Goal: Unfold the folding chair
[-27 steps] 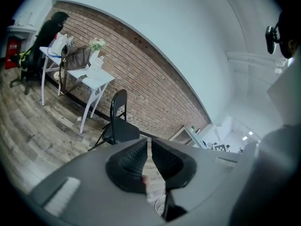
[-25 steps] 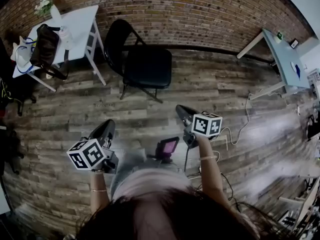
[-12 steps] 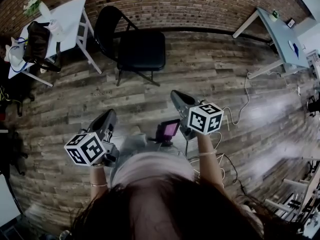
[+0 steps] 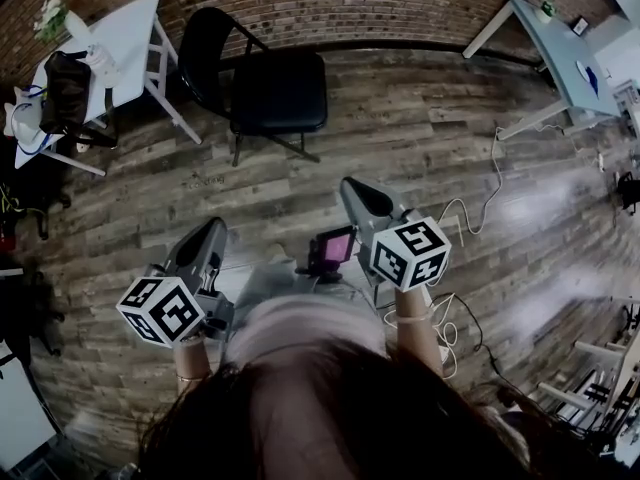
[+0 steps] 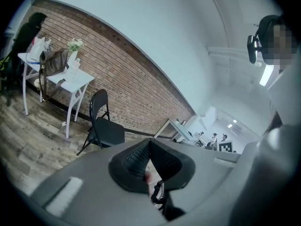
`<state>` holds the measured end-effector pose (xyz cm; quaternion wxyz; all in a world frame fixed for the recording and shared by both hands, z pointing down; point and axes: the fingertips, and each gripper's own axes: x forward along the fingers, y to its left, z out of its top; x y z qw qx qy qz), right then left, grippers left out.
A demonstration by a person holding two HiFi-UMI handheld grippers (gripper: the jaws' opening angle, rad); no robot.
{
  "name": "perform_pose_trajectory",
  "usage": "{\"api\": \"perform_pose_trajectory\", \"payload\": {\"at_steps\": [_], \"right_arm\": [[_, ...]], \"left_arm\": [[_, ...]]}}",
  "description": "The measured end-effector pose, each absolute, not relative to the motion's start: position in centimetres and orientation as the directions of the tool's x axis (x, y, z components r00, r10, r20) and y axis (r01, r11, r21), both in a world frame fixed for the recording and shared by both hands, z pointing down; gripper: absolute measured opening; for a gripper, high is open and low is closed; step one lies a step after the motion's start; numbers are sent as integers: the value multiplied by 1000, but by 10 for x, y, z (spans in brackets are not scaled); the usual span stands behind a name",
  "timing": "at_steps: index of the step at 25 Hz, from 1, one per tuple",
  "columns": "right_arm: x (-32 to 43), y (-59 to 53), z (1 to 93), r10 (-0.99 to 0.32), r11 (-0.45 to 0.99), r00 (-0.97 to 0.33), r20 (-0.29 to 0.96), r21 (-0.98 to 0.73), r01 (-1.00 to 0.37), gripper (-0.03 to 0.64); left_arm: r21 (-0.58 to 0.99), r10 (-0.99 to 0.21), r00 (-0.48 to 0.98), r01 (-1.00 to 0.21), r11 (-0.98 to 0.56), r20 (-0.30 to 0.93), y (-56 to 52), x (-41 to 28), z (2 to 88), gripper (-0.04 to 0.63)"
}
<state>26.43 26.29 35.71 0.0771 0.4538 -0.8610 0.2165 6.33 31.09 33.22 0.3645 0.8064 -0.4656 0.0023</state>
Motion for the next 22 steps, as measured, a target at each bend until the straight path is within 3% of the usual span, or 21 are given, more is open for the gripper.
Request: {"api": "perform_pose_trajectory", "payload": {"at_steps": [11,22], "right_arm": [[267,267,346,-776,470,-545,318,-284,-836,2],[261,274,343,-777,451,-539,325,-310,-837,2]], "left_arm": [[539,-757,560,-773,-333,336,311,66,316,-5],[631,-689,648,-691,-354,323,321,80,312,-3]]}}
